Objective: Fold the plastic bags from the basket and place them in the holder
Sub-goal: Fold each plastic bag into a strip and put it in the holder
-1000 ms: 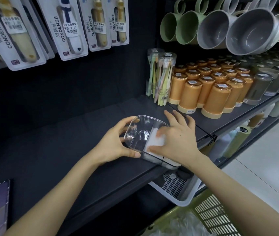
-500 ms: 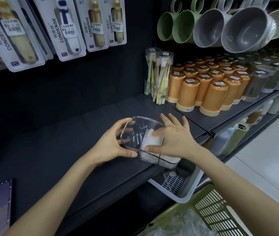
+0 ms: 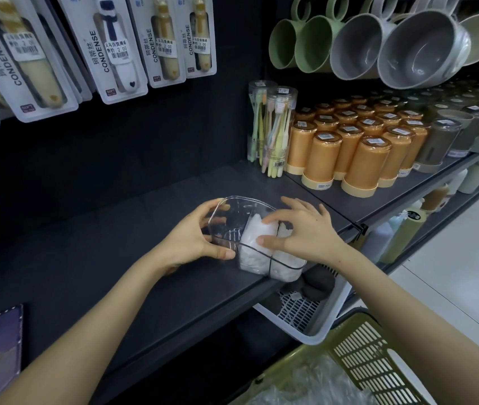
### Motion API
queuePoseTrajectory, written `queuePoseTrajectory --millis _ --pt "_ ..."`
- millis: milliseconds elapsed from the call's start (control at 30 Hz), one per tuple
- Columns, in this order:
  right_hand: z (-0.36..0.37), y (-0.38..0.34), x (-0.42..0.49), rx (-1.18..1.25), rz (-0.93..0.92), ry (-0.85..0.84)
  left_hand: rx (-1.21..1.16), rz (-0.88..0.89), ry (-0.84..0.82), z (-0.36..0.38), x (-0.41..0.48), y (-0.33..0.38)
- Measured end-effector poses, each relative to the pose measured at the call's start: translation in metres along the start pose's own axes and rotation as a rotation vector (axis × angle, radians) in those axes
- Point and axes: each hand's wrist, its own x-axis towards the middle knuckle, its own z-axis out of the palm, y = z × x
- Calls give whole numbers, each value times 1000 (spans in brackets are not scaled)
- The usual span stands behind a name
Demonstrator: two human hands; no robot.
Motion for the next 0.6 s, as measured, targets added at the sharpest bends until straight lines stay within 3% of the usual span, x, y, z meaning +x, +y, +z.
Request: queuePoseTrajectory --millis 200,367,467,600 --pt "-5 38 -46 226 108 267 -35 -35 -9 7 17 2" --pt "36 74 -115 289 240 414 -16 -57 18 15 32 6" --pt "80 93 -153 234 393 347 6 -93 90 18 23 1" --pt "157 119 -191 241 648 12 468 -89 181 29 -30 -16"
